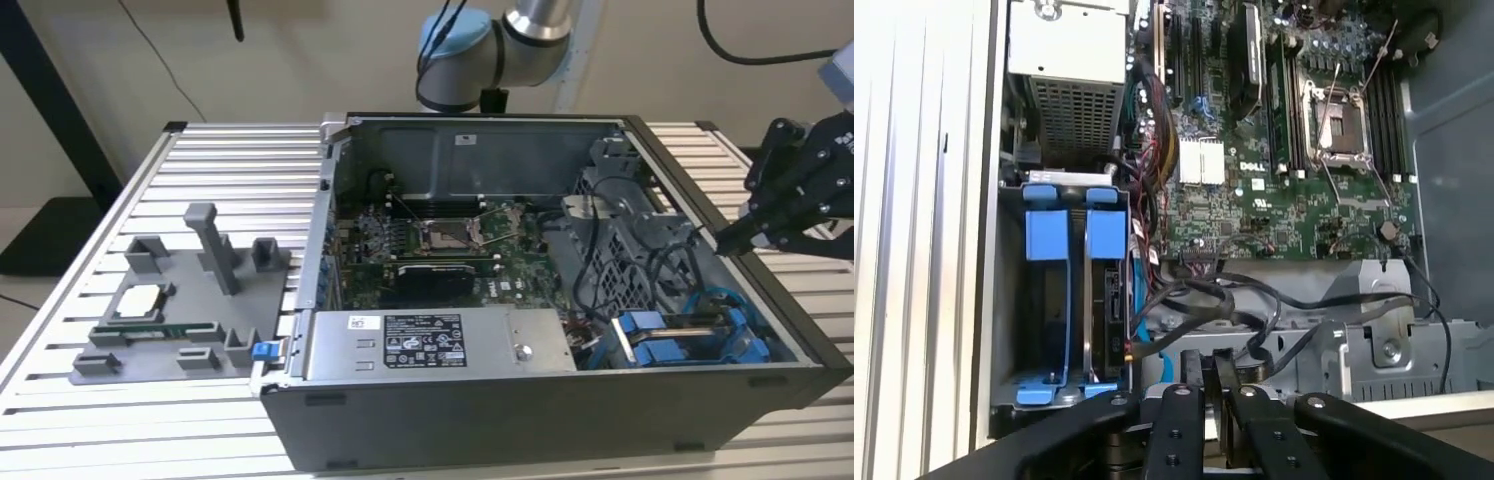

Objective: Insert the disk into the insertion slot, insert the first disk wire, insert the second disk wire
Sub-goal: 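Insert the second disk wire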

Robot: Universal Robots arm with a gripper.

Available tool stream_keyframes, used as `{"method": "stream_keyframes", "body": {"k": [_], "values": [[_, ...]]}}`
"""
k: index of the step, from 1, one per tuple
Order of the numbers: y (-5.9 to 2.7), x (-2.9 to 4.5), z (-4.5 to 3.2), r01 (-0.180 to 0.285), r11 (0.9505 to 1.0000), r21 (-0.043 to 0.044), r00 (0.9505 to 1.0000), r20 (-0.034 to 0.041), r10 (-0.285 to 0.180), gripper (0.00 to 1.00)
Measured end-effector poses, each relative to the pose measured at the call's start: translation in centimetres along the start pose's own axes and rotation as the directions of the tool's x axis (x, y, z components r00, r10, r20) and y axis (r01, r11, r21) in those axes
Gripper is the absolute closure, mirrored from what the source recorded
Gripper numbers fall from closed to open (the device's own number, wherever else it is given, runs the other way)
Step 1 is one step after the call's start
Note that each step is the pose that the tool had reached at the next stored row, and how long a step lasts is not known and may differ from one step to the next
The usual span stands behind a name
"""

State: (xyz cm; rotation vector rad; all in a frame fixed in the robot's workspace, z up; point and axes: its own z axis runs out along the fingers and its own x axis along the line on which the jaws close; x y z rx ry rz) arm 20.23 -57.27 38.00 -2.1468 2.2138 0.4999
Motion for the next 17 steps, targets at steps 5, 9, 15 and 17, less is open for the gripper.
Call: {"method": "stream_keyframes", "body": {"k": [5, 9, 15, 17], "values": [[1.35, 0.05, 0.19, 0.000, 1.0000, 0.0037, 1.0000, 0.0001, 0.000, 1.00], [2.61, 0.12, 0.46, 0.000, 1.0000, 0.0066, 1.0000, -0.0003, 0.000, 1.00], [4.22, 0.22, 0.80, -0.003, 0.9998, 0.0213, 0.9995, -0.0310, 0.003, 1.00], [4.67, 0.24, 0.90, -0.007, 0.9996, 0.0269, 0.9983, -0.0580, 0.009, 1.00]]}}
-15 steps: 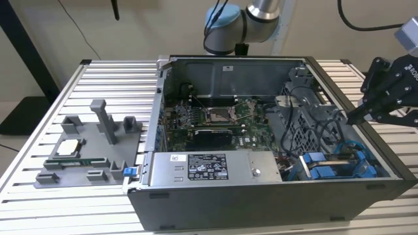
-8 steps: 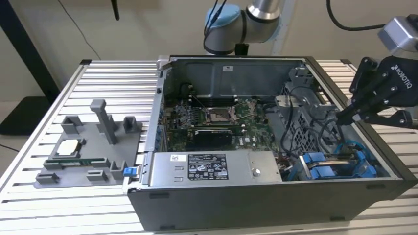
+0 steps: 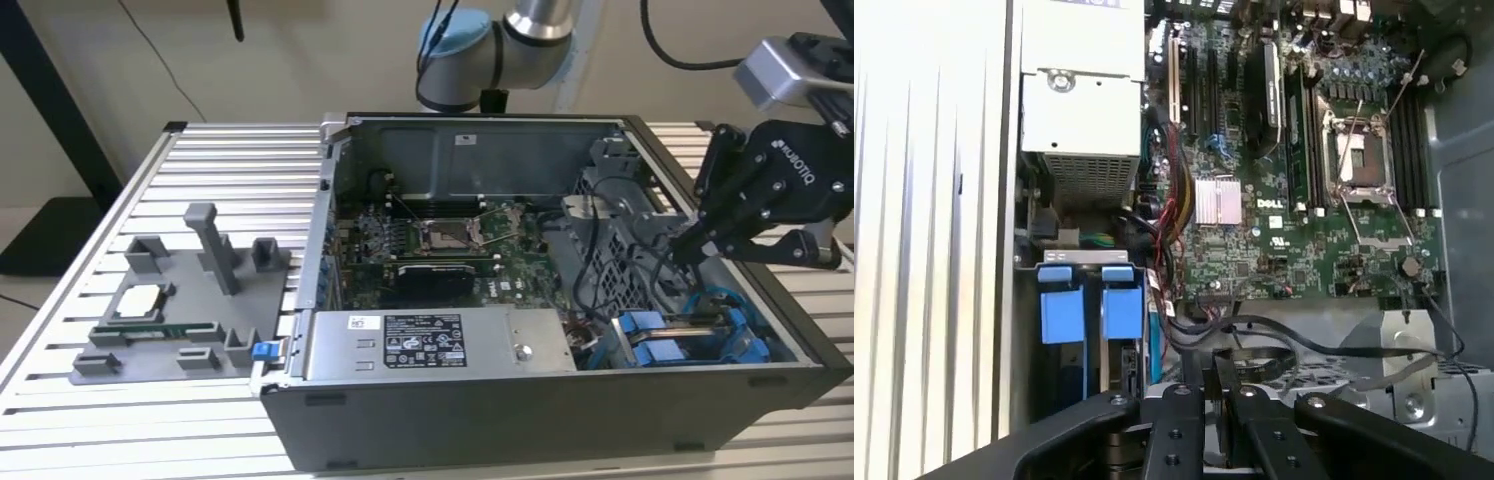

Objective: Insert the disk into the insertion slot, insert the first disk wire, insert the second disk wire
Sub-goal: 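Insert the second disk wire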

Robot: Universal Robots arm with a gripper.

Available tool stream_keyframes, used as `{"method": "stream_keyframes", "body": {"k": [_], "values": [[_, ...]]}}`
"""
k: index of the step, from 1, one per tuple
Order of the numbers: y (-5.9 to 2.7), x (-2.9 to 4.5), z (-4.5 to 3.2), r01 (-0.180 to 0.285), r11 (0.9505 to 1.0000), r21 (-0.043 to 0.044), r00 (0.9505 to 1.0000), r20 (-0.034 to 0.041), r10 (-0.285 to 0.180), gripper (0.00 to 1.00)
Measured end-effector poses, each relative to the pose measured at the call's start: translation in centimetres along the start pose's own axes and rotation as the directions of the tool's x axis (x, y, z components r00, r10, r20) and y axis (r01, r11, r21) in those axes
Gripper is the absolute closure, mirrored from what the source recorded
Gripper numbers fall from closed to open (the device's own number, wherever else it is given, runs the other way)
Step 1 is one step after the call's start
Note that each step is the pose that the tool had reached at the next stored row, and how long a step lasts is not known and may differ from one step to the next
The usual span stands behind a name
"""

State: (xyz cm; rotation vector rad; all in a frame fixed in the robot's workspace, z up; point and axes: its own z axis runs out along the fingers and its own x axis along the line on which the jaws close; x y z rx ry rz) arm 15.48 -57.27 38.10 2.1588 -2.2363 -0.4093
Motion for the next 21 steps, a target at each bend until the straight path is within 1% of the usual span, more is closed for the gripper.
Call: {"method": "stream_keyframes", "body": {"k": [1, 2, 3, 4, 5, 6, 8, 9, 10, 11, 12, 16, 21], "values": [[0.20, 0.01, 0.04, -0.002, 1.0000, 0.0035, 0.9999, -0.0143, 0.002, 1.00], [0.36, 0.02, 0.07, -0.003, 1.0000, 0.0088, 0.9997, -0.0256, 0.004, 1.00], [0.50, 0.03, 0.10, -0.003, 0.9998, 0.0174, 0.9994, -0.0353, 0.004, 1.00], [0.63, 0.03, 0.13, -0.002, 0.9995, 0.0316, 0.9991, -0.0424, 0.004, 1.00], [0.78, 0.04, 0.16, 0.000, 0.9988, 0.0489, 0.9988, -0.0482, 0.002, 1.00], [0.92, 0.05, 0.19, 0.002, 0.9978, 0.0662, 0.9986, -0.0523, 0.001, 1.00], [1.22, 0.08, 0.30, 0.008, 0.9954, 0.0957, 0.9985, -0.0539, -0.003, 1.00], [1.38, 0.09, 0.37, 0.010, 0.9943, 0.1064, 0.9985, -0.0539, -0.005, 1.00], [1.52, 0.11, 0.45, 0.013, 0.9934, 0.1144, 0.9985, -0.0539, -0.006, 1.00], [1.65, 0.13, 0.53, 0.015, 0.9925, 0.1214, 0.9985, -0.0542, -0.009, 1.00], [1.80, 0.16, 0.63, 0.018, 0.9918, 0.1264, 0.9985, -0.0545, -0.011, 1.00], [2.22, 0.28, 0.97, 0.032, 0.9904, 0.1343, 0.9981, -0.0567, -0.024, 1.00], [2.26, 0.34, 1.21, 0.068, 0.9858, 0.1535, 0.9963, -0.0632, -0.059, 1.00]]}}
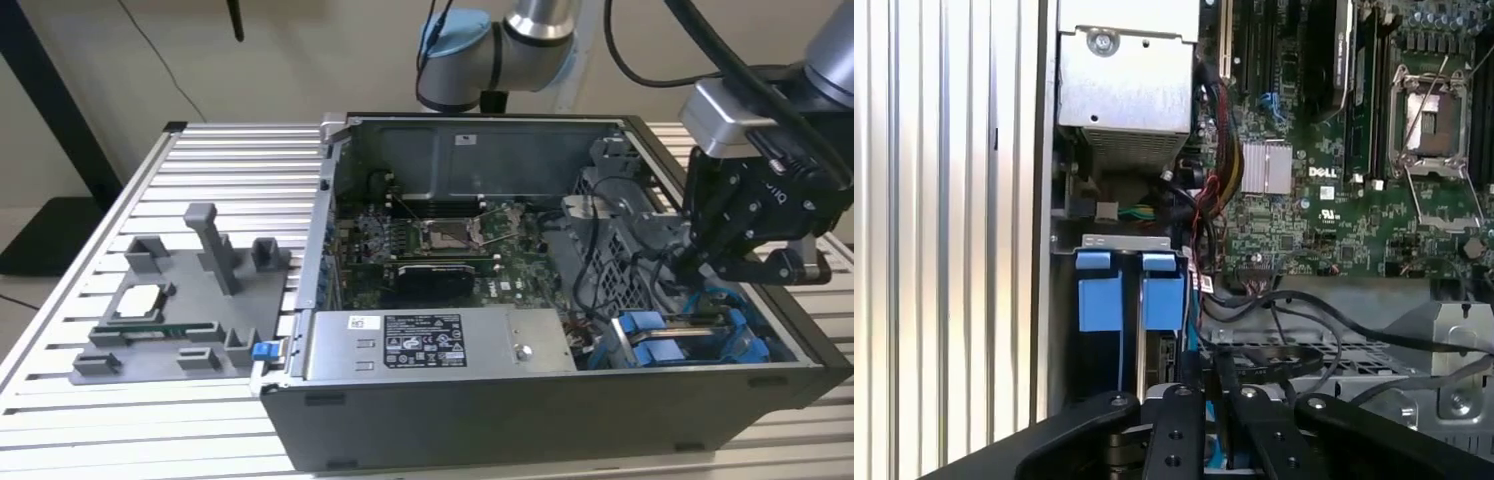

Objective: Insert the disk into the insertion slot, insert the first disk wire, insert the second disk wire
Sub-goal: 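Insert the second disk wire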

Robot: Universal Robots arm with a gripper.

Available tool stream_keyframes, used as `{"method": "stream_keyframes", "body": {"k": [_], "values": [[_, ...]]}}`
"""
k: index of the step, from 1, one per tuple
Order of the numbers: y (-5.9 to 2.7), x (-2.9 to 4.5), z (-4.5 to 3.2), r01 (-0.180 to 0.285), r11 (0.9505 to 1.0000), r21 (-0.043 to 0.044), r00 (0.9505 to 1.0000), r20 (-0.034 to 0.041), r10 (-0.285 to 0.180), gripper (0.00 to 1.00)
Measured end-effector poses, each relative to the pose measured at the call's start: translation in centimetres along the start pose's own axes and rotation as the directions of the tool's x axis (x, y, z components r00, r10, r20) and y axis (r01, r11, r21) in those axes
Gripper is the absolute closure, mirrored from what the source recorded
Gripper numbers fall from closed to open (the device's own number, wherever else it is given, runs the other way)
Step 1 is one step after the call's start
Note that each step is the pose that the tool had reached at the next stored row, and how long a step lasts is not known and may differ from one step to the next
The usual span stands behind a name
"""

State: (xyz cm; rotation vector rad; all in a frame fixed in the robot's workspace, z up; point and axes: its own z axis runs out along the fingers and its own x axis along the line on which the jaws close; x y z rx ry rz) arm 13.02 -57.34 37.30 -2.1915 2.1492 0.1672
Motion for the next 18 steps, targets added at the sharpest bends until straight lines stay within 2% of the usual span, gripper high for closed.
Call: {"method": "stream_keyframes", "body": {"k": [1, 8, 12, 17, 18], "values": [[0.00, 0.00, 0.01, 0.008, 1.0000, 0.0031, 1.0000, -0.0003, -0.008, 1.00], [0.00, 0.01, 0.13, 0.014, 0.9999, 0.0032, 0.9999, -0.0017, -0.014, 1.00], [-0.01, 0.07, 0.56, 0.014, 0.9999, 0.0028, 0.9998, -0.0159, -0.014, 1.00], [-0.03, 0.12, 0.95, 0.013, 0.9999, 0.0020, 0.9991, -0.0404, -0.013, 1.00], [-0.02, 0.12, 0.95, 0.013, 0.9999, 0.0019, 0.9990, -0.0418, -0.013, 1.00]]}}
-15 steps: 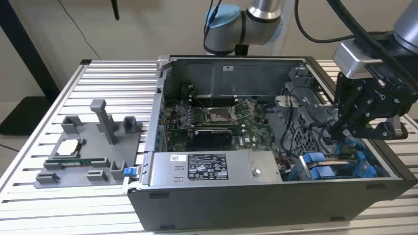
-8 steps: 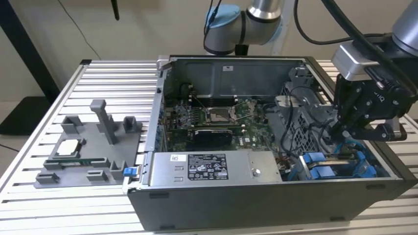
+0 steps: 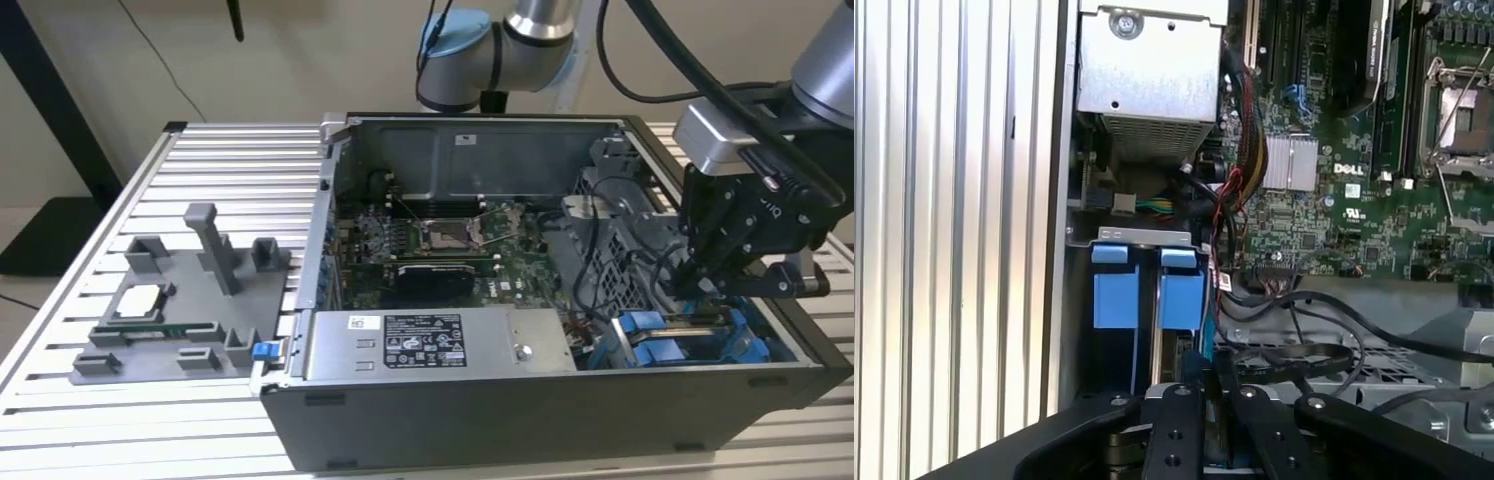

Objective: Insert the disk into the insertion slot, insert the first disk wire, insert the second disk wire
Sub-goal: 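Insert the second disk wire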

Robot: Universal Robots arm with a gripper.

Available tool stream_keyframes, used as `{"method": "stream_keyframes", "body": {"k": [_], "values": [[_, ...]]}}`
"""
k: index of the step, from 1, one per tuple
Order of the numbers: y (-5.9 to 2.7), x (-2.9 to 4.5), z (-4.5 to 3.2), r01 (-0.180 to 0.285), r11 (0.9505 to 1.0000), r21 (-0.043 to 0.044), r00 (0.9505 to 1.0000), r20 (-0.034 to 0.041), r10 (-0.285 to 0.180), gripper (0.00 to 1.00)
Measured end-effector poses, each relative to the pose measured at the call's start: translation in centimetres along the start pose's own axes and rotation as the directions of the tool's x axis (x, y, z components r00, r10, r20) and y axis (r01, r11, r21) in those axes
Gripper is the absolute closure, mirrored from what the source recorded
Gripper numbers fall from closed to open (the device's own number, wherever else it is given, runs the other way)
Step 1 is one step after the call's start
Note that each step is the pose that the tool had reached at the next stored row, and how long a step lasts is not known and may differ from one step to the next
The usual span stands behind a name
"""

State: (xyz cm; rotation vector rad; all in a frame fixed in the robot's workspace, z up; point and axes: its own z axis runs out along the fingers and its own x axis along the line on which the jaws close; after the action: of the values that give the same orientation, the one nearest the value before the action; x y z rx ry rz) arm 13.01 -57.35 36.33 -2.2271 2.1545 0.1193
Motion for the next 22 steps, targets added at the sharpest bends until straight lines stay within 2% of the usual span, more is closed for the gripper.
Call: {"method": "stream_keyframes", "body": {"k": [3, 6, 9, 13, 15, 22], "values": [[0.00, 0.00, 0.03, 0.000, 1.0000, -0.0001, 1.0000, -0.0024, 0.000, 1.00], [-0.01, 0.02, 0.28, 0.000, 1.0000, 0.0019, 0.9999, -0.0159, 0.000, 1.00], [-0.01, 0.04, 0.54, 0.000, 1.0000, 0.0092, 0.9997, -0.0261, 0.000, 1.00], [-0.02, 0.07, 0.90, 0.002, 0.9996, 0.0274, 0.9996, -0.0294, -0.001, 1.00], [-0.05, 0.09, 1.08, 0.002, 0.9994, 0.0337, 0.9996, -0.0298, -0.001, 1.00], [-0.21, 0.11, 1.39, 0.003, 0.9991, 0.0413, 0.9995, -0.0302, -0.002, 1.00]]}}
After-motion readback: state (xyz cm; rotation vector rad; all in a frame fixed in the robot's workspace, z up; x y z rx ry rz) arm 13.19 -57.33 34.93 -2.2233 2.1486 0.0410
